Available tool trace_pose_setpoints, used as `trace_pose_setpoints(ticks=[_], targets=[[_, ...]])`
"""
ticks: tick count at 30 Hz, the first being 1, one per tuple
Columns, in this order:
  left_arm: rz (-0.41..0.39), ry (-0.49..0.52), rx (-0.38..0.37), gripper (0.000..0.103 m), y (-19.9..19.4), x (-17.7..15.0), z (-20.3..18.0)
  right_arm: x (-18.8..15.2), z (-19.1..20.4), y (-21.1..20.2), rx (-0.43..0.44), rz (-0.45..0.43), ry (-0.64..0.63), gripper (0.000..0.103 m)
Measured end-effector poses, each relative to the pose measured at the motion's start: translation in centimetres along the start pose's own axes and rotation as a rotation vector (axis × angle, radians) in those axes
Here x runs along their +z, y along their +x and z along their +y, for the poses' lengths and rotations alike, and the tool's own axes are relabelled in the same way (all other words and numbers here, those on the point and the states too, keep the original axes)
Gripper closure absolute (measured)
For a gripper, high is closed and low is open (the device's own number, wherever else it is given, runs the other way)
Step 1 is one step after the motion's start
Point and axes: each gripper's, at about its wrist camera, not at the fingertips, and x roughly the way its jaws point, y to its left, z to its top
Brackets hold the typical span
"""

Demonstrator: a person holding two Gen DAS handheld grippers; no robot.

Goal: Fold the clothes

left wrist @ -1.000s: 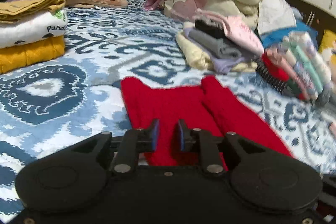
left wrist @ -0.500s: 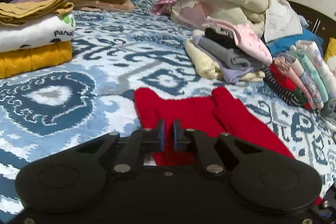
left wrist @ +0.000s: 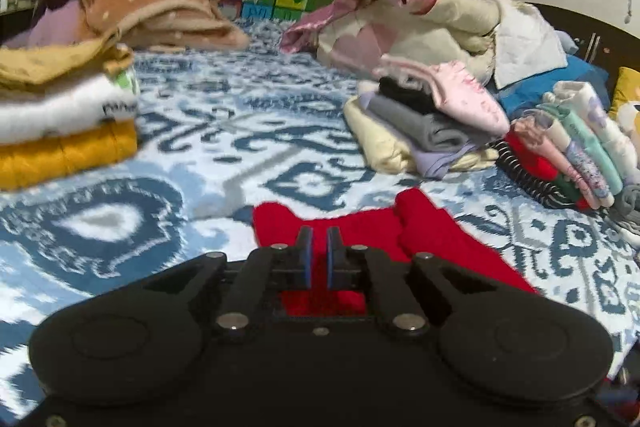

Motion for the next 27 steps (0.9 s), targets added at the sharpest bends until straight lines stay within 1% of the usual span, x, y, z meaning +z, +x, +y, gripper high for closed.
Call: trace_pose_setpoints(ticks=[2, 3, 4, 5, 6, 8, 10, 12, 14, 17, 18, 20, 21, 22, 24, 25, 27], targets=[[0.025, 0.023, -0.065, 0.100, -0.8, -0.2, -0.4, 0.0, -0.5, 0.3, 0.000, 0.022, 0.024, 0.043], [0.043, 0.039, -0.084, 0.099, -0.9, -0.6, -0.7, -0.3, -0.8, 0.9, -0.001, 0.057, 0.038, 0.043], [0.085, 0.051, -0.092, 0.099, -0.3, -1.2, -1.0, -0.8, -0.9, 1.5, 0.002, 0.092, 0.048, 0.043], [0.129, 0.064, -0.100, 0.098, 0.3, -1.9, -1.2, -0.9, -1.0, 1.8, 0.007, 0.105, 0.052, 0.043], [0.159, 0.083, -0.086, 0.097, 1.1, -2.7, -1.5, -1.0, -1.0, 2.0, 0.012, 0.111, 0.055, 0.043], [0.134, 0.104, -0.067, 0.095, 1.7, -3.6, -1.8, -1.2, -1.0, 2.4, 0.021, 0.124, 0.061, 0.043], [0.136, 0.085, -0.058, 0.094, 1.3, -3.3, -1.8, -1.3, -1.1, 2.6, 0.031, 0.134, 0.068, 0.043], [0.115, 0.075, -0.035, 0.093, 0.0, -3.0, -1.9, -1.1, -1.2, 2.2, 0.037, 0.133, 0.073, 0.043], [0.098, 0.066, -0.017, 0.093, -2.1, -2.7, -2.3, -0.2, -1.2, 1.0, 0.037, 0.121, 0.072, 0.043], [0.063, 0.035, -0.022, 0.093, -5.9, -2.8, -3.3, -0.2, -3.9, -2.7, 0.019, 0.051, 0.170, 0.043], [0.052, 0.024, -0.023, 0.093, -7.0, -3.1, -3.6, -0.2, -4.8, -3.9, 0.012, 0.026, 0.205, 0.043], [0.044, 0.034, -0.037, 0.093, -9.4, -4.5, -5.0, -0.6, -6.8, -6.1, -0.012, -0.009, 0.272, 0.045], [0.049, 0.047, -0.025, 0.093, -10.1, -5.1, -5.7, -1.1, -7.6, -7.0, -0.034, -0.011, 0.293, 0.050], [0.058, 0.068, -0.023, 0.093, -10.8, -5.8, -6.7, -1.8, -8.1, -7.6, -0.049, -0.014, 0.294, 0.058], [0.071, 0.085, -0.028, 0.093, -11.8, -6.9, -8.1, -3.2, -8.4, -8.6, -0.068, -0.017, 0.278, 0.063], [0.088, 0.089, -0.031, 0.094, -11.9, -7.6, -8.7, -3.9, -8.2, -8.7, -0.069, -0.015, 0.263, 0.068], [0.151, 0.109, 0.003, 0.094, -10.9, -9.0, -9.5, -5.4, -8.0, -7.0, -0.073, 0.055, 0.254, 0.076]])
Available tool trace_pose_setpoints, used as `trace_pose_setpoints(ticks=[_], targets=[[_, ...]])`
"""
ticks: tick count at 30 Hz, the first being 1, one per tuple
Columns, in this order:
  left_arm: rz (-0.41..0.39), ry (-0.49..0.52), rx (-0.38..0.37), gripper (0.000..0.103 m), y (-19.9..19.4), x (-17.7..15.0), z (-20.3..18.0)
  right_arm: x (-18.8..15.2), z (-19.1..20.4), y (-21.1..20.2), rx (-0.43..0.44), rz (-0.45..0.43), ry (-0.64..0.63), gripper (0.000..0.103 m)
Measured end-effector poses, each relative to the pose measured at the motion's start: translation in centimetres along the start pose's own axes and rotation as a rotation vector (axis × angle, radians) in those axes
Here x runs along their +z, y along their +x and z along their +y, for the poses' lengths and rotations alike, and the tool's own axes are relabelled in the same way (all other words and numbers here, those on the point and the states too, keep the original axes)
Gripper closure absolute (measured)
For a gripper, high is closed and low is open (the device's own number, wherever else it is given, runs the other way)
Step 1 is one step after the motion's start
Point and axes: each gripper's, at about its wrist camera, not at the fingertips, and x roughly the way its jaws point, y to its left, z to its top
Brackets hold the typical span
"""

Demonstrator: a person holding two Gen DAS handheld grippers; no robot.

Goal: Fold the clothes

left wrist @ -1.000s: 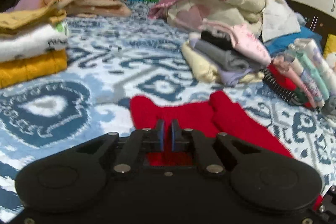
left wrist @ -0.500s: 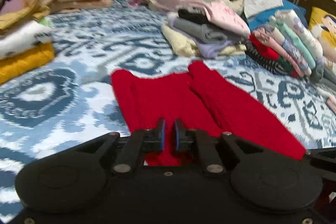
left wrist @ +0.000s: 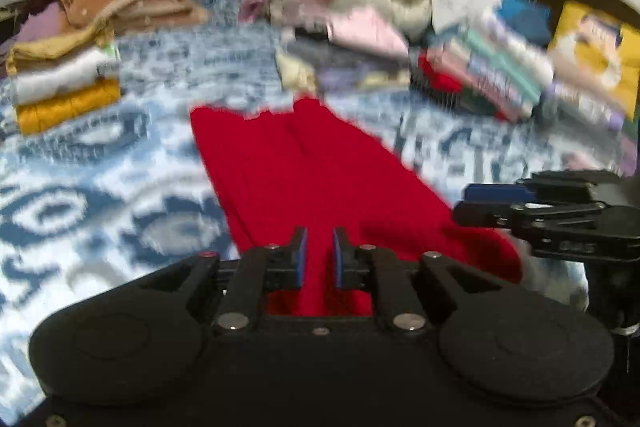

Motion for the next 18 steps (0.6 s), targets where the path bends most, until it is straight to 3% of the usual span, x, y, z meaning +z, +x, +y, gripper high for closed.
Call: trace_pose_setpoints(ticks=[2, 4, 7, 8, 10, 12, 14, 15, 17, 18], targets=[[0.020, 0.034, 0.035, 0.094, 1.8, -1.3, -0.3, -1.5, -0.2, 1.8, -0.005, 0.053, 0.002, 0.076], [0.014, -0.002, 0.029, 0.093, 1.4, -0.9, -0.1, -1.7, 0.1, 1.7, -0.013, 0.045, -0.003, 0.076], [-0.073, -0.031, 0.020, 0.093, -1.2, -0.5, -0.4, -0.8, 0.6, -0.6, -0.011, -0.050, 0.011, 0.076], [-0.058, -0.052, 0.028, 0.093, -1.2, -1.0, -0.4, -0.9, 0.5, -1.1, -0.021, -0.064, 0.025, 0.076], [-0.005, -0.086, 0.052, 0.093, -0.2, -2.4, -0.3, -1.6, 0.2, -0.1, -0.045, 0.011, 0.031, 0.076], [-0.024, -0.051, 0.079, 0.092, 0.4, -3.1, -0.7, -2.8, -0.2, 1.0, -0.035, 0.031, 0.051, 0.075], [-0.041, -0.086, 0.074, 0.090, -1.1, -2.0, -0.9, -2.2, -0.4, 0.6, -0.041, 0.022, 0.084, 0.075], [-0.065, -0.122, 0.071, 0.087, -2.0, -2.0, -0.7, -2.0, -0.4, -0.1, -0.046, -0.001, 0.098, 0.074], [-0.093, -0.218, 0.072, 0.047, -3.8, -2.3, 0.1, -2.3, -0.9, -1.8, -0.062, -0.046, 0.162, 0.058], [-0.096, -0.275, 0.074, 0.045, -4.3, -2.7, 0.7, -2.7, -1.5, -2.5, -0.066, -0.049, 0.214, 0.037]])
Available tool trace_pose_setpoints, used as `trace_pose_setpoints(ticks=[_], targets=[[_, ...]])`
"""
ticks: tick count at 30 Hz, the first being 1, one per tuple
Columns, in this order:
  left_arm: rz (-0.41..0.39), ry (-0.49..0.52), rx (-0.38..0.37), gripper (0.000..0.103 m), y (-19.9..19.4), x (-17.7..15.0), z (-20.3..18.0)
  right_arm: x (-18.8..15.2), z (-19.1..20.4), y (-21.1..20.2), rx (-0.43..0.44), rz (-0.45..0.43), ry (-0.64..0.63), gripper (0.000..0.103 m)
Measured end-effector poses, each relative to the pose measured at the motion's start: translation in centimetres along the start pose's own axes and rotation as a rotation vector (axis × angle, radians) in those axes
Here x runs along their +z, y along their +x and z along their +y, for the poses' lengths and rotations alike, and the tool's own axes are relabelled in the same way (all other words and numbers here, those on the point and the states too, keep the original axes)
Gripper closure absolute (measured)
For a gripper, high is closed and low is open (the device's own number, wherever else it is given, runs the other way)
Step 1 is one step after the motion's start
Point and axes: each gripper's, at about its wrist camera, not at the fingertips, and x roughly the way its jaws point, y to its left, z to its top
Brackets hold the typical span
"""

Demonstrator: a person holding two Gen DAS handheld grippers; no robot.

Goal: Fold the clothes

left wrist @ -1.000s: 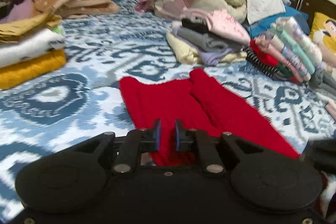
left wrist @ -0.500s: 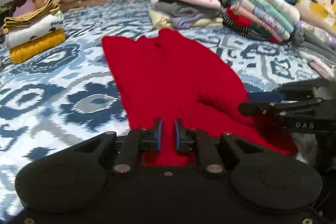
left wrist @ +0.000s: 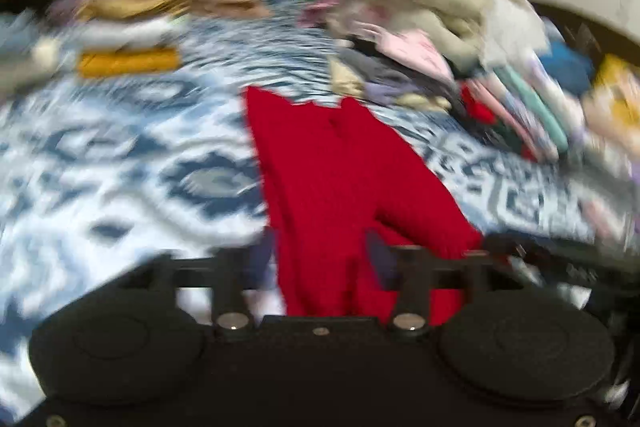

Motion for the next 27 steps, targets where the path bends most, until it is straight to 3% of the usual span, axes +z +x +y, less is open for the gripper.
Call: trace_pose_setpoints(ticks=[1, 6, 11, 14, 18, 20, 27], targets=[[0.010, -0.074, -0.004, 0.045, -0.3, -0.2, 1.0, -0.3, -1.0, -0.3, 0.013, 0.010, 0.079, 0.030], [0.086, -0.458, -0.098, 0.045, 0.2, -1.3, 5.3, -2.1, -5.6, -0.1, 0.148, 0.066, 0.494, 0.030], [0.154, -0.697, -0.169, 0.045, 1.7, -3.0, 6.5, -3.2, -6.7, 1.4, 0.257, 0.076, 0.679, 0.032], [0.151, -0.733, -0.169, 0.046, 2.0, -3.4, 6.2, -3.6, -7.0, 2.2, 0.294, 0.071, 0.751, 0.034], [0.155, -0.750, -0.176, 0.051, 2.1, -3.9, 5.6, -4.5, -7.3, 2.9, 0.291, 0.078, 0.812, 0.060], [0.167, -0.755, -0.175, 0.063, 2.3, -4.2, 5.3, -5.2, -7.5, 3.0, 0.290, 0.075, 0.838, 0.070], [0.162, -0.656, -0.081, 0.077, 2.5, -4.4, 3.4, -5.3, -5.9, 2.6, 0.213, 0.083, 0.670, 0.080]])
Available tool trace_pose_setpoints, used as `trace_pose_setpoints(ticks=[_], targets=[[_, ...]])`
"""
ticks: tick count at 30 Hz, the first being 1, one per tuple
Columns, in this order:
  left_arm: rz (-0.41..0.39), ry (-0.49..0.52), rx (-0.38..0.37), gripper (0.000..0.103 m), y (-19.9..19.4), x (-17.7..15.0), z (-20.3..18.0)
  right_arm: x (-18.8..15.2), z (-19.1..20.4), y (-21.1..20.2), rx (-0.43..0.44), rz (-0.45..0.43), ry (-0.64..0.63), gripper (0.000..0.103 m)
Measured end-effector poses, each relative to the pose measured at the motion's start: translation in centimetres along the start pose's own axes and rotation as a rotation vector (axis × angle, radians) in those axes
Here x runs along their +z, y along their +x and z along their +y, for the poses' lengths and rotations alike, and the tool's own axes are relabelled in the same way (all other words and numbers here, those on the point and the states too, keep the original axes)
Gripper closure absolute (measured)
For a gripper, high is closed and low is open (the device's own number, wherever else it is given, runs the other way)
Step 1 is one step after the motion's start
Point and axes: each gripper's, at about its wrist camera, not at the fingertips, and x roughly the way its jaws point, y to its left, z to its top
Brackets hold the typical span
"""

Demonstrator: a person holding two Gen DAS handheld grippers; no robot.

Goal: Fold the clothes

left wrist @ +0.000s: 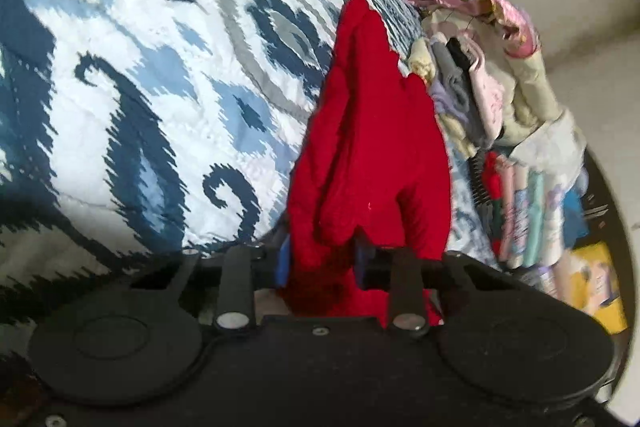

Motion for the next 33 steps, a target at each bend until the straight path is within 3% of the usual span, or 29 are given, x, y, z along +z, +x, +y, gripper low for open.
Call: trace_pose_setpoints(ticks=[3, 5, 8, 11, 13, 16, 21, 28, 33], targets=[[-0.011, -0.004, -0.002, 0.077, 0.1, -0.2, 0.3, -0.3, 0.4, 0.0, -0.017, -0.008, -0.055, 0.080], [-0.002, -0.004, -0.016, 0.070, -0.1, 0.1, 0.5, 0.0, 0.2, -0.3, 0.002, -0.007, -0.050, 0.079], [-0.023, 0.077, -0.011, 0.063, -1.6, 0.8, -0.6, 0.4, 1.2, -1.5, 0.002, -0.031, -0.102, 0.067], [-0.113, 0.326, 0.035, 0.050, -4.3, 0.9, -3.0, 0.7, 3.3, -3.6, -0.040, -0.093, -0.277, 0.055], [-0.159, 0.562, 0.080, 0.048, -5.4, 0.0, -4.6, 0.3, 5.0, -4.8, -0.089, -0.141, -0.458, 0.042], [-0.203, 0.902, 0.175, 0.043, -5.8, -2.7, -5.7, -1.4, 7.5, -5.6, -0.191, -0.181, -0.778, 0.039], [-0.216, 1.269, 0.280, 0.042, -4.5, -6.7, -5.1, -6.1, 8.9, -4.7, -0.372, -0.150, -1.314, 0.037], [-0.207, 1.644, 0.421, 0.041, -1.8, -9.5, -3.5, -9.9, 7.8, -3.5, -0.490, -0.025, -1.626, 0.036], [-0.246, 1.889, 0.493, 0.041, -0.1, -11.4, -2.0, -11.1, 7.4, -2.4, -0.484, -0.059, -1.761, 0.036]])
